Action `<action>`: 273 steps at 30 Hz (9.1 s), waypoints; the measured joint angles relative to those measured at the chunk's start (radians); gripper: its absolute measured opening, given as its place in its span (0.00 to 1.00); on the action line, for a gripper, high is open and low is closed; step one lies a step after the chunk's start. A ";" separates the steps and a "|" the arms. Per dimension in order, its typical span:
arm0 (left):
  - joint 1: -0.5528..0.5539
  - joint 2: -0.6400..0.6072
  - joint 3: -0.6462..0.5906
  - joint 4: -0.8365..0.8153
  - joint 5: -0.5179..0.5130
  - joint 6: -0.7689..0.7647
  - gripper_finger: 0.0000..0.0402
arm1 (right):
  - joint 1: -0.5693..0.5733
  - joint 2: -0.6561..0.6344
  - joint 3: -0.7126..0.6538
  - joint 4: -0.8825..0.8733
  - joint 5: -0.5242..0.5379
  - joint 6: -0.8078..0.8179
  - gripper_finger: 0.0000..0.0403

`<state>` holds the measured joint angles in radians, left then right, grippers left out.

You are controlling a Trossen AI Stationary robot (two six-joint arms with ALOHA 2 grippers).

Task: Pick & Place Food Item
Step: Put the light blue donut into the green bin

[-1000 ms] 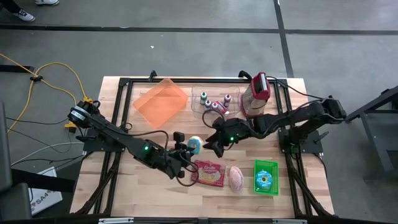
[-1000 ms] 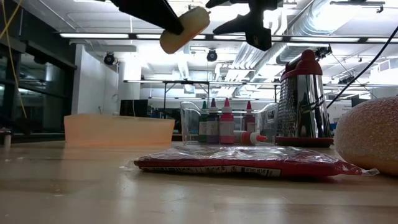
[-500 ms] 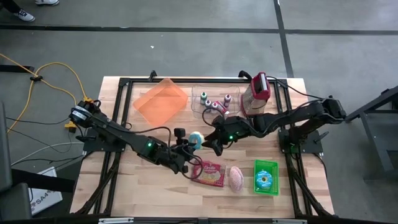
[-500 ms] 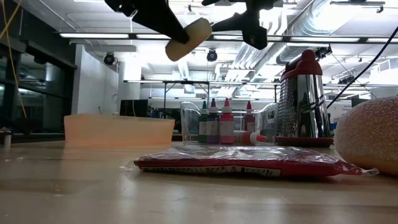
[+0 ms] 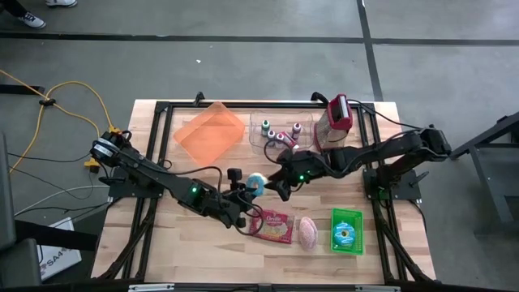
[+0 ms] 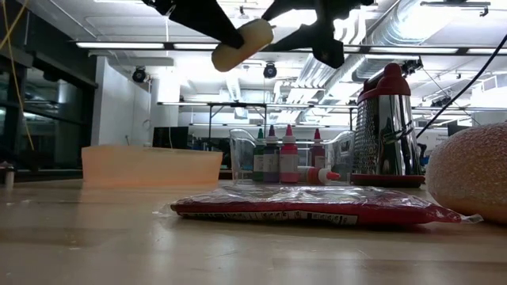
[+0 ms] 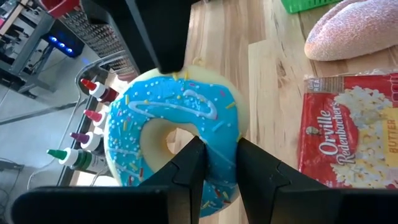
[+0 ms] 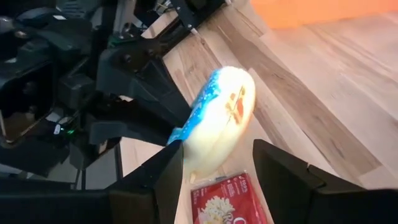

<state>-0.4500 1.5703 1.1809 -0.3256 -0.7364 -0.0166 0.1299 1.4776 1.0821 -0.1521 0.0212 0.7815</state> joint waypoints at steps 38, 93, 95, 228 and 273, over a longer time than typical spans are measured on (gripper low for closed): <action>0.035 0.000 0.000 0.061 -0.007 0.027 0.19 | -0.047 0.000 0.000 0.058 -0.030 0.000 0.45; -0.045 -0.010 0.000 0.052 0.024 0.045 0.54 | -0.047 0.000 0.000 0.027 -0.073 -0.025 0.17; -0.058 -0.010 0.000 0.041 0.024 0.042 0.54 | -0.047 0.000 0.000 0.027 -0.079 -0.026 0.17; -0.069 0.001 0.000 -0.047 0.130 -0.272 0.54 | 0.834 -0.346 -0.346 -0.828 0.099 0.341 0.40; -0.069 0.001 0.000 -0.047 0.131 -0.272 0.54 | 0.765 -0.441 -0.313 -0.839 0.024 0.347 0.37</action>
<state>-0.5194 1.5711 1.1805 -0.3725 -0.6054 -0.2882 0.8945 1.0367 0.7689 -0.9909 0.0452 1.1285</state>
